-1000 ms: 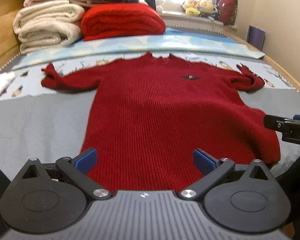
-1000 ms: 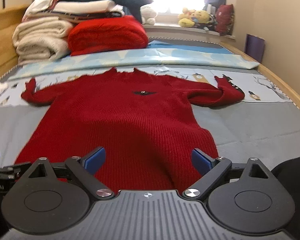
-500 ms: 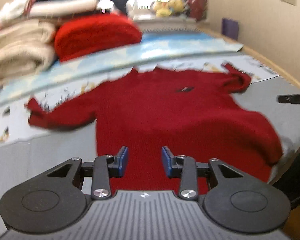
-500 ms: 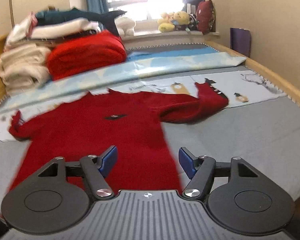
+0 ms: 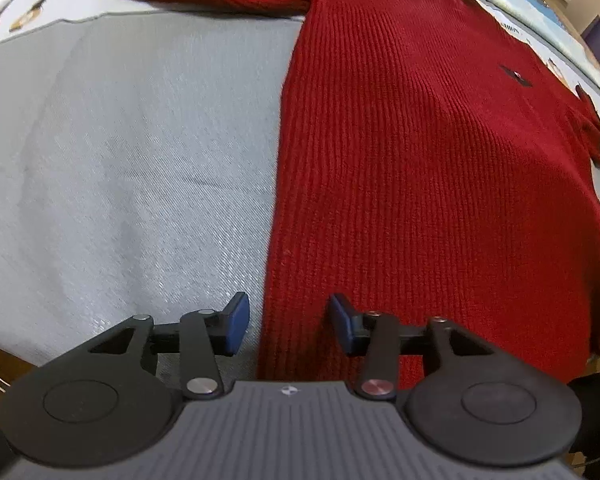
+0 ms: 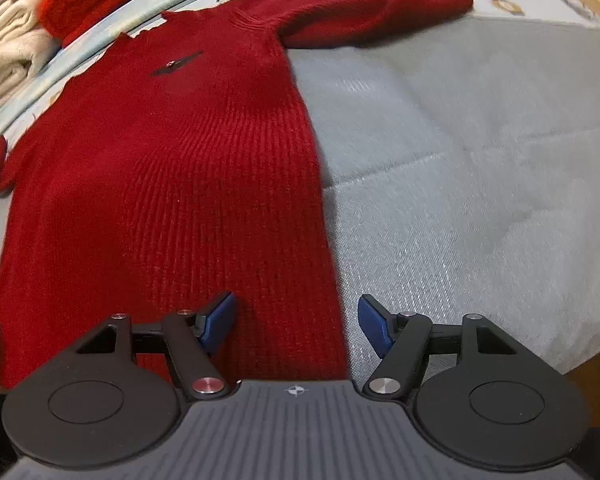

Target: Fold small clothes

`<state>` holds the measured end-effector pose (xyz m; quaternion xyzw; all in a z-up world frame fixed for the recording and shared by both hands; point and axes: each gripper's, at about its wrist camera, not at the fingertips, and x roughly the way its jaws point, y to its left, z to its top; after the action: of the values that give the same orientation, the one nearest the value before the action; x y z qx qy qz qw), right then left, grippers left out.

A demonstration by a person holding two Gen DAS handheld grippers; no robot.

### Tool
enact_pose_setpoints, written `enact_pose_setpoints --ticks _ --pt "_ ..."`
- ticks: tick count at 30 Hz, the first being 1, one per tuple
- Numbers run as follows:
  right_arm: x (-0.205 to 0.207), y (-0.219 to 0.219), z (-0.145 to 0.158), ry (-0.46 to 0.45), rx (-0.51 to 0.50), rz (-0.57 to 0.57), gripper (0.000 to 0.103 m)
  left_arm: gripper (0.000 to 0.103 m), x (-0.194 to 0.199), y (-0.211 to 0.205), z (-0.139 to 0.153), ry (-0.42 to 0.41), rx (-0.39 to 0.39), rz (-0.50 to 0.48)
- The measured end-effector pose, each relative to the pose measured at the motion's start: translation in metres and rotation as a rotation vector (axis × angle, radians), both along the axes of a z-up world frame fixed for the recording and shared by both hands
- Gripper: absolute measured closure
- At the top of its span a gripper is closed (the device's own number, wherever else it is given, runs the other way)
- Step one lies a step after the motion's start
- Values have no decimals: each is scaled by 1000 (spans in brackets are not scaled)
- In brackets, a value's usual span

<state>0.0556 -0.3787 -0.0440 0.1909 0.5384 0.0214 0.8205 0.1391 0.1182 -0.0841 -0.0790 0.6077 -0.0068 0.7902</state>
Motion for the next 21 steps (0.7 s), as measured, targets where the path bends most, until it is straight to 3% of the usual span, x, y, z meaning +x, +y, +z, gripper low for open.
enact_pose_setpoints --ticks 2,5,7,8,9,10,12,15,16,18,21 --pt "-1 1 0 2 6 9 37 53 1 -4 -1 10 0 -21" --pt "-5 2 2 -4 12 36 59 54 -1 -9 0 4 12 -55" --pt "-4 -2 6 8 2 41 90 73 -5 -11 3 -8 13 -78" --pt "-3 -4 7 2 3 45 93 78 -8 -10 4 -20 26 -90" --pt "-7 -9 11 -17 14 51 95 89 -16 -10 5 -33 43 -100" --pt "-11 -12 17 -46 30 49 96 92 -19 -10 8 -50 51 -112" --pt "-21 -27 30 -131 77 1 97 95 -24 -6 19 -94 37 -115" --pt "-45 -65 59 -322 130 -174 98 96 -38 5 46 -208 -1 -91" --pt "-49 -72 62 -333 134 -207 98 96 -42 9 52 -236 1 -85" --pt "-46 -72 53 -251 101 -212 98 96 -46 12 54 -240 54 -74" --pt "-29 -53 28 -83 24 -146 97 95 -41 12 38 -143 107 -92"
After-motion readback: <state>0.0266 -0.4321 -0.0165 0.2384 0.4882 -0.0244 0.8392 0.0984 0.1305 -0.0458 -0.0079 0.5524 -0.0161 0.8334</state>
